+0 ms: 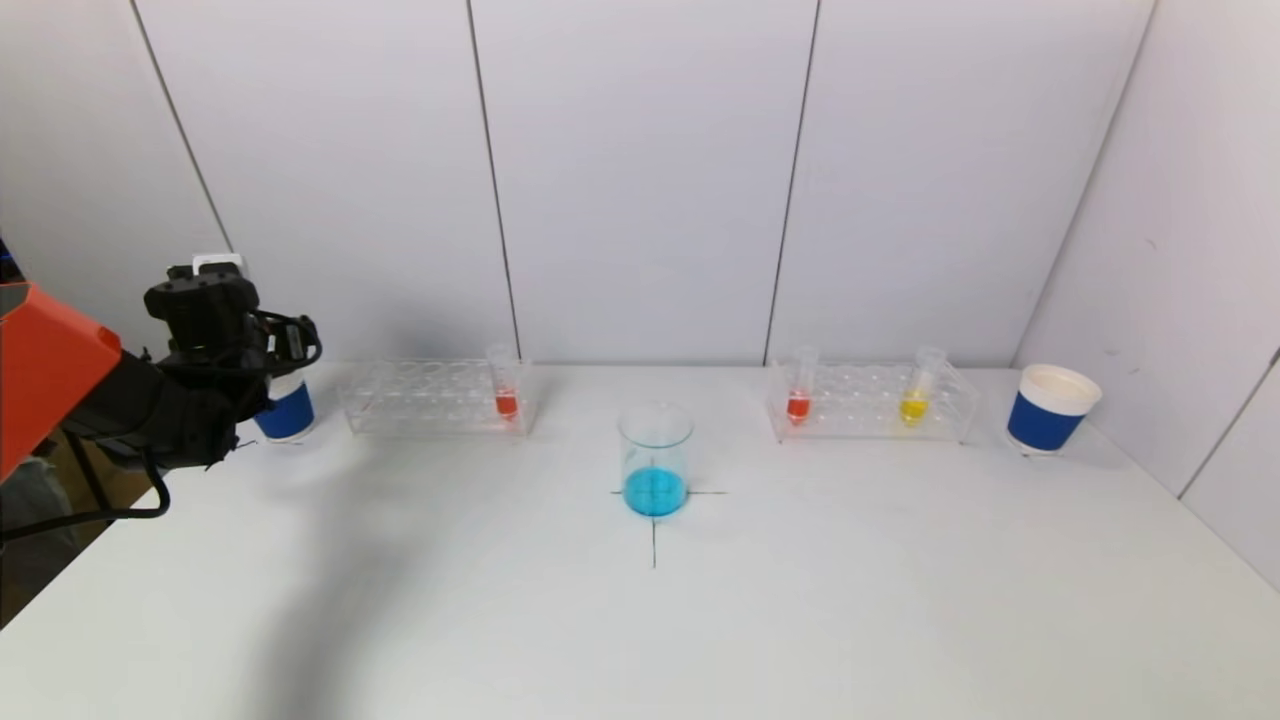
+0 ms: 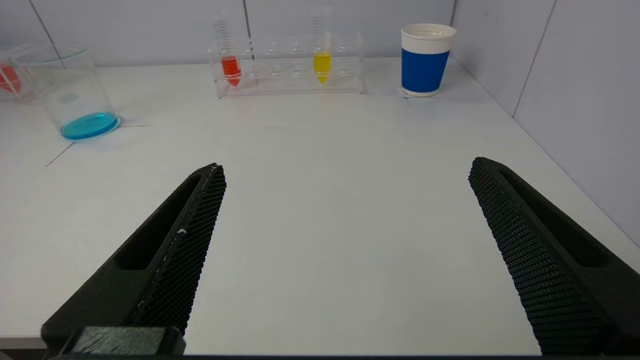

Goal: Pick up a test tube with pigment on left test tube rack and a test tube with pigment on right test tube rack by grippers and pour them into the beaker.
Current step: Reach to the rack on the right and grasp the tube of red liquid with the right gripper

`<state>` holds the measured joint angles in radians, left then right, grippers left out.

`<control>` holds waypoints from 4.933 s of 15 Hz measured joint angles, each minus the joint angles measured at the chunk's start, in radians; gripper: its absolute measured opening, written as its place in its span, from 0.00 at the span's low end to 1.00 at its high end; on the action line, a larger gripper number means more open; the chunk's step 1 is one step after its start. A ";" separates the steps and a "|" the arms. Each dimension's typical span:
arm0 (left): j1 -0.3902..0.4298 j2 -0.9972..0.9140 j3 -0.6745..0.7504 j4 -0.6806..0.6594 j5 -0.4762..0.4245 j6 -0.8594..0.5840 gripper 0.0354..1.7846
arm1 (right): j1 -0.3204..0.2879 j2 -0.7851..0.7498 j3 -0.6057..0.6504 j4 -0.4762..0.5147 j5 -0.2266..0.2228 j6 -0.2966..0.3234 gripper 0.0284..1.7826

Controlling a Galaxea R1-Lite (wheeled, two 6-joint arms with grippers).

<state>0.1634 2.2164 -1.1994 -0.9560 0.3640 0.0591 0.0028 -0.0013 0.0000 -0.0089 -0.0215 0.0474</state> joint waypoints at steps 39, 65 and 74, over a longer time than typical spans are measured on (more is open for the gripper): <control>-0.169 -2.196 1.008 1.125 -0.230 0.125 0.99 | 0.000 0.000 0.000 0.000 0.000 0.000 0.99; -0.170 -2.218 1.153 1.069 -0.374 -0.076 0.99 | 0.000 0.000 0.000 -0.001 0.000 0.000 0.99; -0.169 -2.218 1.153 1.069 -0.373 -0.075 0.99 | 0.000 0.018 -0.171 0.098 0.028 -0.012 0.99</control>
<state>-0.0057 -0.0019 -0.0460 0.1130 -0.0091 -0.0162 0.0028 0.0164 -0.1713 0.0889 0.0062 0.0351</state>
